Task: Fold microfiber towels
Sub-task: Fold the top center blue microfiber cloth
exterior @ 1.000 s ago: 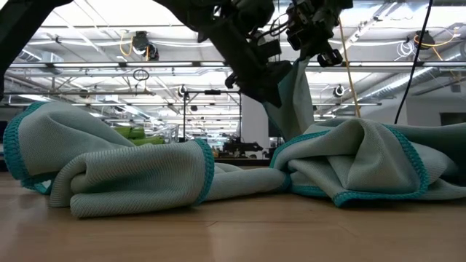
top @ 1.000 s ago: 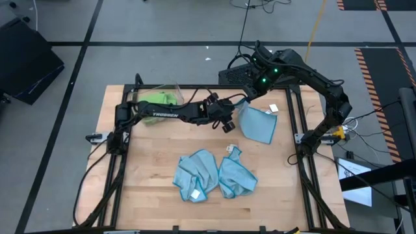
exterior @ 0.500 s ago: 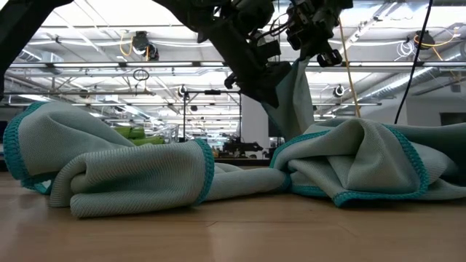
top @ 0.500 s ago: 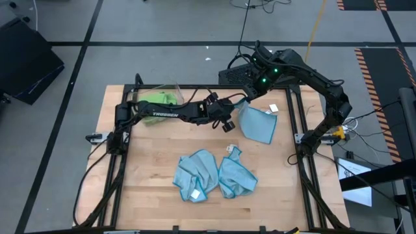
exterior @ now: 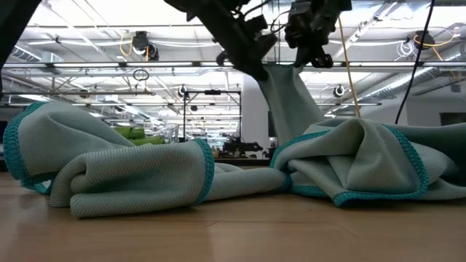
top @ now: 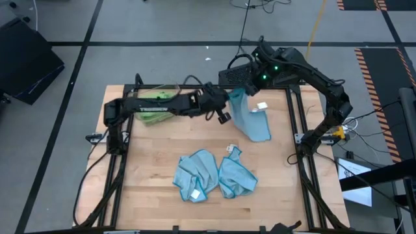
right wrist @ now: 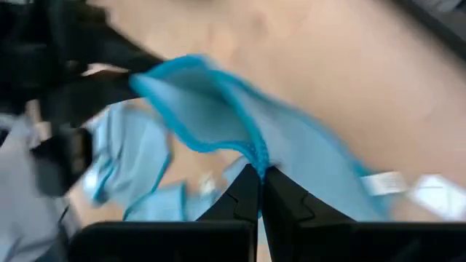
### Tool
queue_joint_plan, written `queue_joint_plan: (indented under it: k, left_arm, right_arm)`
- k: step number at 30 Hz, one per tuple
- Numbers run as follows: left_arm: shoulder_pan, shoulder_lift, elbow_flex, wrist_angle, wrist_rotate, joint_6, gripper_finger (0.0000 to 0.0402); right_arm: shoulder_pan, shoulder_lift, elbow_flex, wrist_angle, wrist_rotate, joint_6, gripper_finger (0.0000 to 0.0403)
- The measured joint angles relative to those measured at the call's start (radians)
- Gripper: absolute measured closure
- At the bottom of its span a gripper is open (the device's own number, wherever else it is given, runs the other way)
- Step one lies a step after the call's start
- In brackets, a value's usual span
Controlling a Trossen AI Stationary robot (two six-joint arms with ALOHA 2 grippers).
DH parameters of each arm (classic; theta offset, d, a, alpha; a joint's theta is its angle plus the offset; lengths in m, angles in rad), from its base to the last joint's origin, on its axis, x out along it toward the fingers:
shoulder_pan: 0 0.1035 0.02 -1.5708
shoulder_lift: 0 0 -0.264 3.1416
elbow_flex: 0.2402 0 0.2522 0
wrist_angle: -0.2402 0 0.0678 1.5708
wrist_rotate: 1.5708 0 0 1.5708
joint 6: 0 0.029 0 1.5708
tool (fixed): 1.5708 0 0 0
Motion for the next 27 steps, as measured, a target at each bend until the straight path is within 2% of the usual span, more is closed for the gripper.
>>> queue_joint_plan:
  k: [6, 12, 15, 19, 22, 27]
  left_arm:
    - [0.09, -0.092, 0.0, -0.022, 0.004, 0.083, 0.0399]
    - [0.2, -0.126, 0.0, 0.073, 0.063, 0.135, 0.04]
    - [0.228, -0.168, 0.0, 0.103, 0.068, 0.136, 0.04]
    - [0.237, -0.23, 0.0, 0.049, 0.087, 0.135, 0.04]
    - [0.232, -0.276, 0.001, 0.026, 0.18, 0.117, 0.04]
    - [0.214, -0.302, 0.001, 0.014, 0.469, -0.027, 0.0401]
  right_arm:
    - [-0.074, -0.022, 0.001, 0.204, 0.035, -0.014, 0.0403]
    - [-0.141, -0.02, 0.002, 0.456, 0.03, -0.023, 0.0403]
    - [-0.159, -0.022, 0.031, 0.479, 0.02, 0.012, 0.0403]
    - [-0.162, -0.058, 0.079, 0.418, -0.005, 0.008, 0.0403]
    - [-0.162, -0.088, 0.087, 0.37, -0.097, 0.038, 0.0403]
    - [-0.154, -0.128, 0.089, 0.292, -0.302, 0.132, 0.0403]
